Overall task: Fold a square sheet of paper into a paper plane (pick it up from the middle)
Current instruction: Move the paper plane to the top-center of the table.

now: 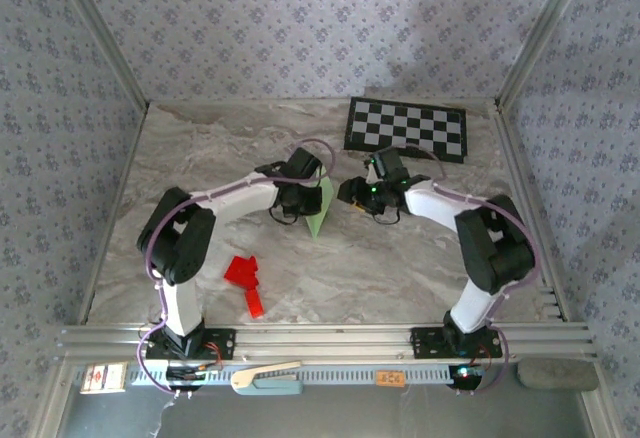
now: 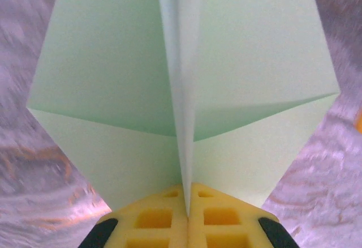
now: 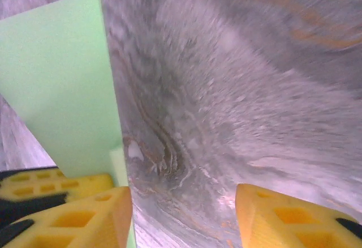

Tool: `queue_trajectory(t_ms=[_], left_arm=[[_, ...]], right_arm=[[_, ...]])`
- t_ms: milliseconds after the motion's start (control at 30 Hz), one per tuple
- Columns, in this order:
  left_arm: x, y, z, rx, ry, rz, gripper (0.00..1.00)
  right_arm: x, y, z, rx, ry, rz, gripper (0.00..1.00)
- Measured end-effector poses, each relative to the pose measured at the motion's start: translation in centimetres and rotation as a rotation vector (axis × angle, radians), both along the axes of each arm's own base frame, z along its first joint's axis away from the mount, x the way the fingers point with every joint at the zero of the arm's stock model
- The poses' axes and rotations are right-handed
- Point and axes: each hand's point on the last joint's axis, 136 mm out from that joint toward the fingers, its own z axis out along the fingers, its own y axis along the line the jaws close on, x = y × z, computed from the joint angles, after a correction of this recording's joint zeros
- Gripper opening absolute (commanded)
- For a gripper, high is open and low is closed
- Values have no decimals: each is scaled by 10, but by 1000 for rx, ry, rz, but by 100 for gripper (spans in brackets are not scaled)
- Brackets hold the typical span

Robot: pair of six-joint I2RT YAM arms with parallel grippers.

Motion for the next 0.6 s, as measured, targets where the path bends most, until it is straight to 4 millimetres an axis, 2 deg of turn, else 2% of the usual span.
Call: queue_trajectory(t_ms=[133, 300, 433, 600], left_arm=[[37, 8, 8, 58, -54, 8, 6], [75, 16, -2, 151, -70, 24, 8], [93, 13, -12, 202, -64, 30, 11], [103, 10, -18, 230, -47, 50, 13]], right_arm=[[5, -31, 20, -74, -92, -76, 69], [0, -56, 25, -150, -143, -131, 71], [-2, -64, 25, -175, -151, -151, 71], [-3, -67, 21, -187, -147, -157, 71]])
